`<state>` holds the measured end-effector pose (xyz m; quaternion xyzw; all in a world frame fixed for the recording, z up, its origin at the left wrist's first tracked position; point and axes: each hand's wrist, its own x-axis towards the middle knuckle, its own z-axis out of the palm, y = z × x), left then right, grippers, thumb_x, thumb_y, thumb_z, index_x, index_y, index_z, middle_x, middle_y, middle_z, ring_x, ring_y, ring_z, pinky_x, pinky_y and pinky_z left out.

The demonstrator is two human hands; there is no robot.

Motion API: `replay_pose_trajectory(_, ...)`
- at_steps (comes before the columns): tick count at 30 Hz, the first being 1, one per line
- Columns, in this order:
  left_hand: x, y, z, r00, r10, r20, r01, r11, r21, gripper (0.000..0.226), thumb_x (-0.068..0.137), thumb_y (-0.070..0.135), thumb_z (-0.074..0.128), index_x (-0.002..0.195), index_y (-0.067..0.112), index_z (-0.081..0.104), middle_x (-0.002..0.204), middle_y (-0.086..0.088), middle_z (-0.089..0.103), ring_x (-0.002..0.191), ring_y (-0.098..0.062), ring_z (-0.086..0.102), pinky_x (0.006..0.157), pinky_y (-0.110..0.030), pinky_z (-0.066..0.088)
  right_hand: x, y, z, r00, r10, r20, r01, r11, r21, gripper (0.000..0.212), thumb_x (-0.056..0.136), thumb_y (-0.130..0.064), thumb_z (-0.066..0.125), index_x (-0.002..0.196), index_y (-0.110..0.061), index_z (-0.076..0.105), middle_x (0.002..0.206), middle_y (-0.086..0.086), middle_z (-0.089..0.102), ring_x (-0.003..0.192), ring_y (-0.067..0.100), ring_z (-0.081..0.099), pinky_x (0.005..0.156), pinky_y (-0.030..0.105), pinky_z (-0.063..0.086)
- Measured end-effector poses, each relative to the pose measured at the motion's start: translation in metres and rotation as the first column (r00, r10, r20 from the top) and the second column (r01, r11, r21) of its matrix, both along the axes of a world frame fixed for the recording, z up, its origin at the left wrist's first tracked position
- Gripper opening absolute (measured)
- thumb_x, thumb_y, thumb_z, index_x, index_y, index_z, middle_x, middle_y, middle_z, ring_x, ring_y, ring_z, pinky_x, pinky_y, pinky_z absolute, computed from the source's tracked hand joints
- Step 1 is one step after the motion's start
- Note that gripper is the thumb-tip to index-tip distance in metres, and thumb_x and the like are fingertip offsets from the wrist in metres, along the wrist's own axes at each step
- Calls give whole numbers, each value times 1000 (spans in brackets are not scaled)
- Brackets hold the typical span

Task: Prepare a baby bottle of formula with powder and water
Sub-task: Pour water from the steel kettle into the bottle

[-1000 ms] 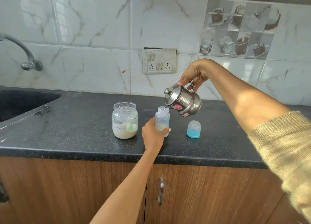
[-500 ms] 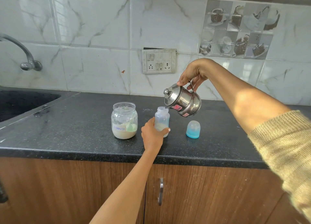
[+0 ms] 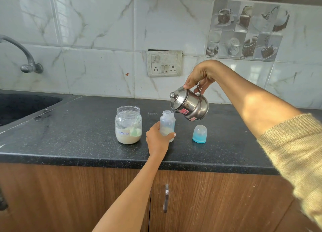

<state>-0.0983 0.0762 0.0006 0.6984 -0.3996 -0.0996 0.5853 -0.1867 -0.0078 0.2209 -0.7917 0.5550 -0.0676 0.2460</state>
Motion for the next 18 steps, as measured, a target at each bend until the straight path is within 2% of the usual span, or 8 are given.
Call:
replay_pose_trajectory(8, 0, -1, -1, 1000, 2, -8, -2, 1000, 9, 62, 71, 24, 80, 126, 13, 54, 124, -7, 60, 115, -23, 55, 98, -38, 44, 1, 1, 1, 1000, 5, -8, -6, 1000, -5, 40, 90, -18, 62, 129, -10, 58, 148, 13, 39, 121, 24, 56, 100, 39, 48)
replay_pose_trajectory(18, 0, -1, -1, 1000, 0, -9, 0, 1000, -6, 60, 71, 23, 80, 125, 12, 55, 122, -7, 61, 113, -22, 56, 96, -35, 45, 1, 1, 1, 1000, 1, -2, -1, 1000, -10, 41, 89, -17, 63, 129, -9, 57, 146, 13, 41, 120, 25, 57, 100, 39, 48)
